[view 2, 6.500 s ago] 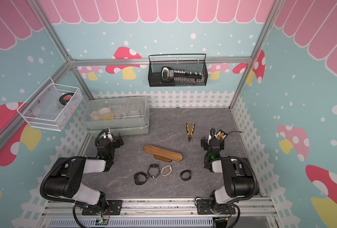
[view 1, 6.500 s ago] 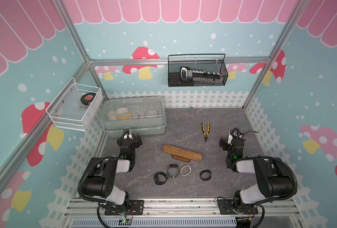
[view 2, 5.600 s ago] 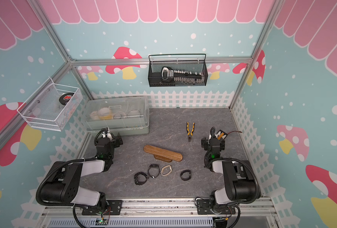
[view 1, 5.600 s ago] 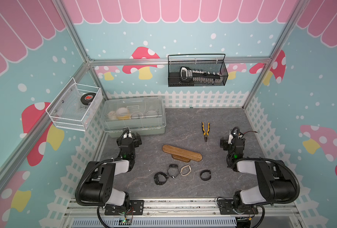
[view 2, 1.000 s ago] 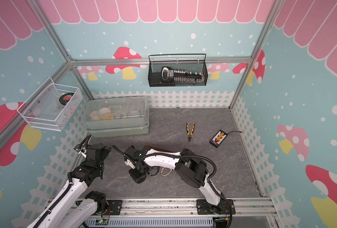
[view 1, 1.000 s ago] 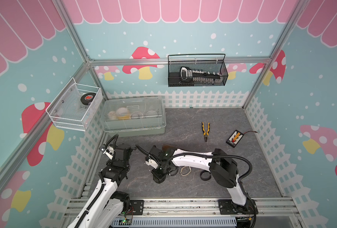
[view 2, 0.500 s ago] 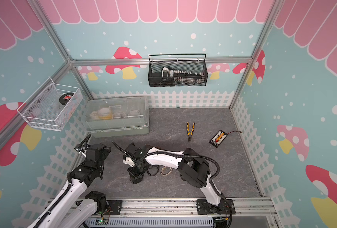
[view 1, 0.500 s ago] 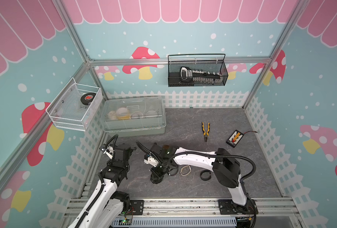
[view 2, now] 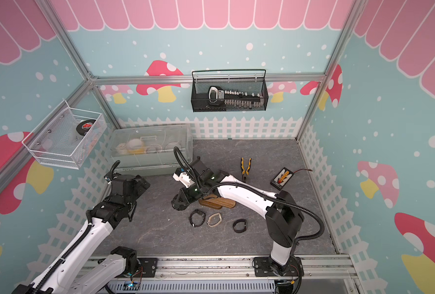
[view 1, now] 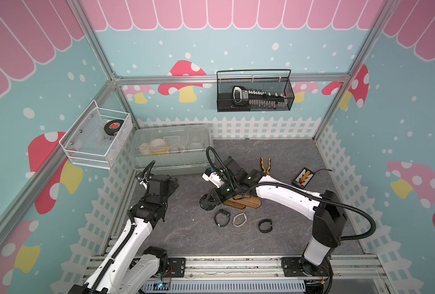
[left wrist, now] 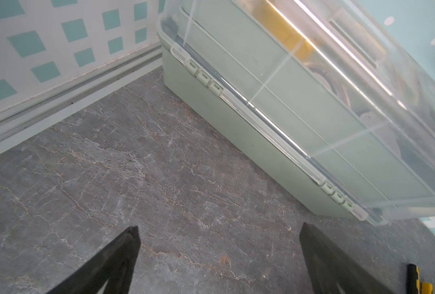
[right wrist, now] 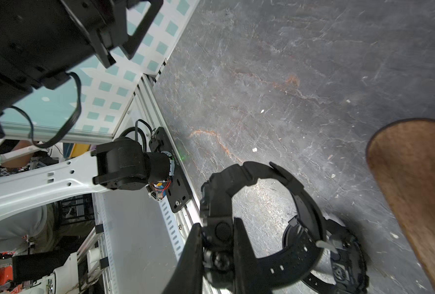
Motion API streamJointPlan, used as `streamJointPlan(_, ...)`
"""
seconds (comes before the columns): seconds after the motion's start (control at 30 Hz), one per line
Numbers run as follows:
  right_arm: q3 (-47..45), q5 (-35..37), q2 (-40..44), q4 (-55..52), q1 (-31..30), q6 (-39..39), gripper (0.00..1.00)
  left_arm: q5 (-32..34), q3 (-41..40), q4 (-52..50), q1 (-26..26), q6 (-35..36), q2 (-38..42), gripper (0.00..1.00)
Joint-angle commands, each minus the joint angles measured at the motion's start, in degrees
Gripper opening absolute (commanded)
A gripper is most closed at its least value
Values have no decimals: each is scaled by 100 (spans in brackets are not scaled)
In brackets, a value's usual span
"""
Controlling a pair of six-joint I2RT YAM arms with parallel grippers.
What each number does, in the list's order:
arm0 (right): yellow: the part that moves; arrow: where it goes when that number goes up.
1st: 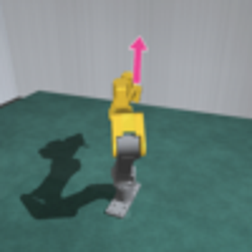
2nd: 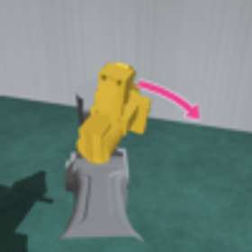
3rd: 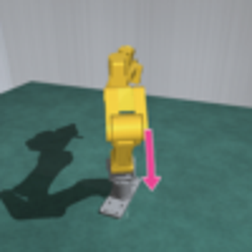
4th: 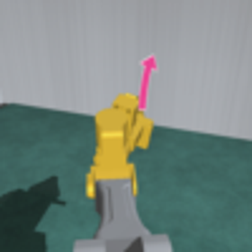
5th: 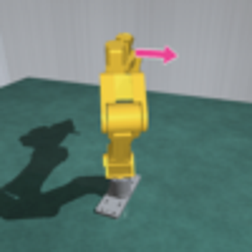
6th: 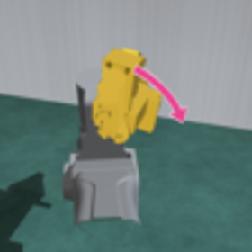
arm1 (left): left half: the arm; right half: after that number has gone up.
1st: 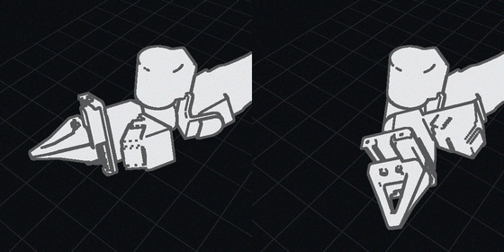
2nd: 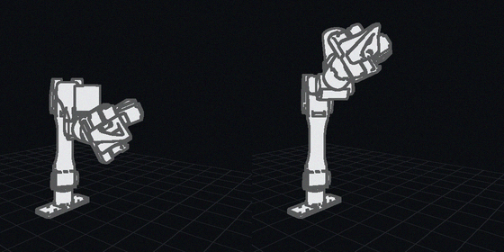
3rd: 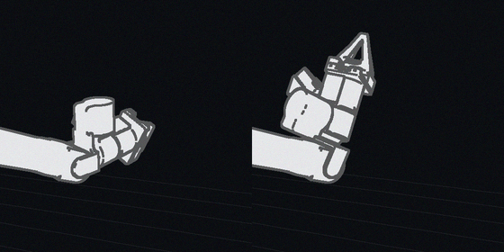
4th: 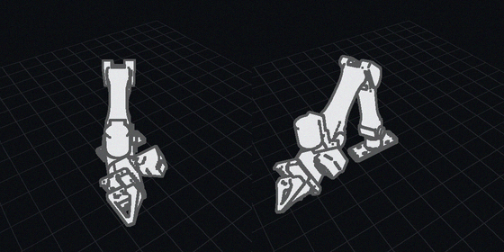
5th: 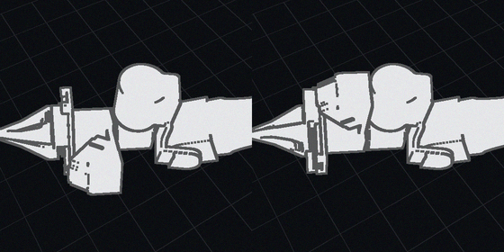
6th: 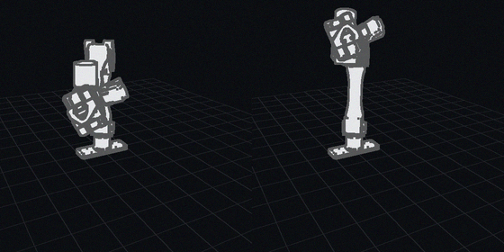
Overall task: Place watch on stand
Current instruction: Pick up the watch at the center of the board.
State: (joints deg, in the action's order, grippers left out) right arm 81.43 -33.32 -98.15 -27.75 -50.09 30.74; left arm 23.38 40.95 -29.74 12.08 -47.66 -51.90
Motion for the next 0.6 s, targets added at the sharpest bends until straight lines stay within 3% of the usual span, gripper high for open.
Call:
streamJointPlan(0.0,-215,-157,396,270,256,109,0,-344,233,51,159,254,-146,98)
streamJointPlan(0.37,-647,-122,1059,481,1091,252,0,-2221,932,621,789,1078,-727,93)
streamJointPlan(0.47,-782,-149,1295,606,1281,306,0,-3186,983,973,844,1186,-823,78)
streamJointPlan(0.57,-845,-187,1440,621,1491,325,0,-3846,1090,1131,887,1147,-968,74)
